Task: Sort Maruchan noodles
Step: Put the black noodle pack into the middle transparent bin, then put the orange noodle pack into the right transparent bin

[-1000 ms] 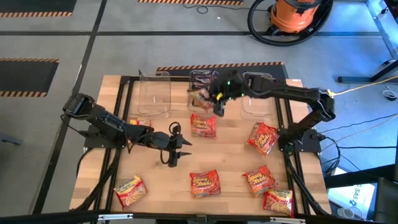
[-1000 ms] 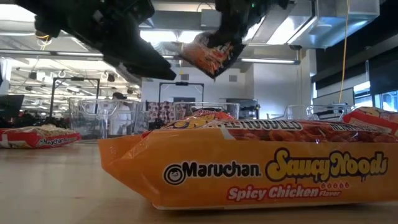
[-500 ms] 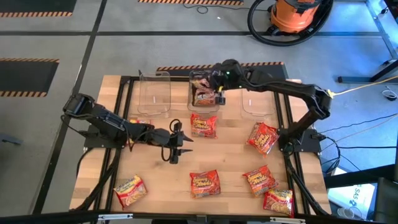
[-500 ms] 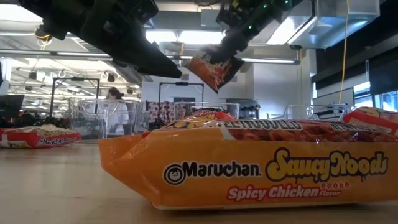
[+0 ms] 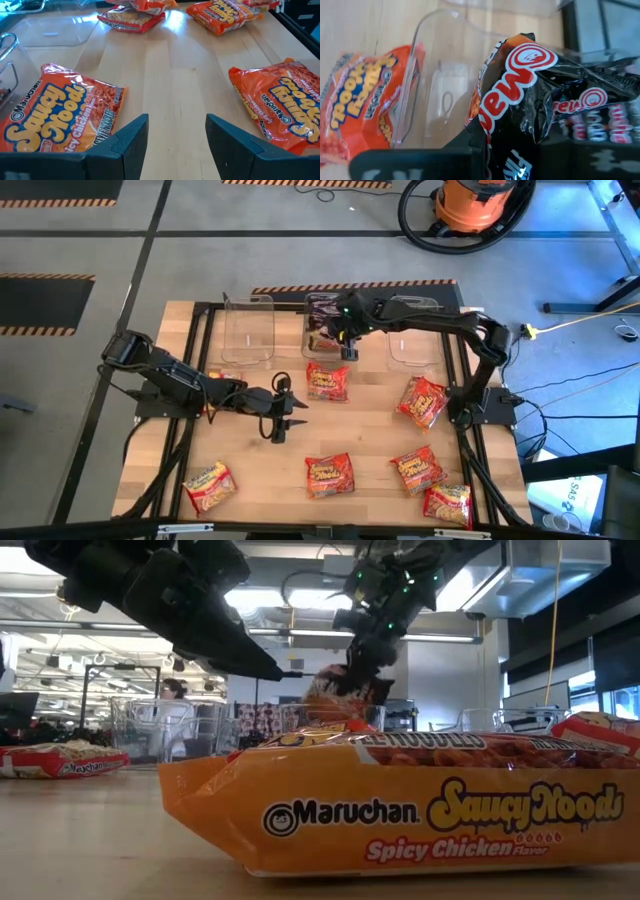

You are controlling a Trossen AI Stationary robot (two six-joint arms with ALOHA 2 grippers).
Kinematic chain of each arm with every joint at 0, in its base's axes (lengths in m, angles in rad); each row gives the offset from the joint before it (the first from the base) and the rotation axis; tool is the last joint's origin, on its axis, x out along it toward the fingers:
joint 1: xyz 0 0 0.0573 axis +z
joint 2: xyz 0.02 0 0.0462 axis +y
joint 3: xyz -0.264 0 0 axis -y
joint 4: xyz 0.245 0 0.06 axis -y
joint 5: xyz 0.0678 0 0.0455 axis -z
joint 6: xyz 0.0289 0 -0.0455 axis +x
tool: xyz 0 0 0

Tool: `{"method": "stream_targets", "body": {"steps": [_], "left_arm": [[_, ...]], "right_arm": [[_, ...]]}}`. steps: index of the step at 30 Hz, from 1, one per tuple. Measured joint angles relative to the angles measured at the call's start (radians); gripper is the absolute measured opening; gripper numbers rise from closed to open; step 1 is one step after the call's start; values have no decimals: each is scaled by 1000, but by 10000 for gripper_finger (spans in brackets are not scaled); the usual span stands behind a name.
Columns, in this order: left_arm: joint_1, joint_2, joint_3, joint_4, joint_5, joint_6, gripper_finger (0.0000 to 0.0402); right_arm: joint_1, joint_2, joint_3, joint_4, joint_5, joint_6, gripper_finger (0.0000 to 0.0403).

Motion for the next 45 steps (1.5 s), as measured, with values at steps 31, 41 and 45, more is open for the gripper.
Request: {"method": "stream_targets", "body": {"steps": [31, 41, 45], "left_arm": [[0, 0, 0, 4, -1, -20, 192], [0, 0, 0, 4, -8, -20, 192], [1, 0, 0, 3, -9, -20, 192]], "right_arm": [[0, 101, -29, 69, -52, -22, 180], [2, 36, 104, -168, -19, 2, 184], [17, -35, 168, -338, 11, 91, 182]]}}
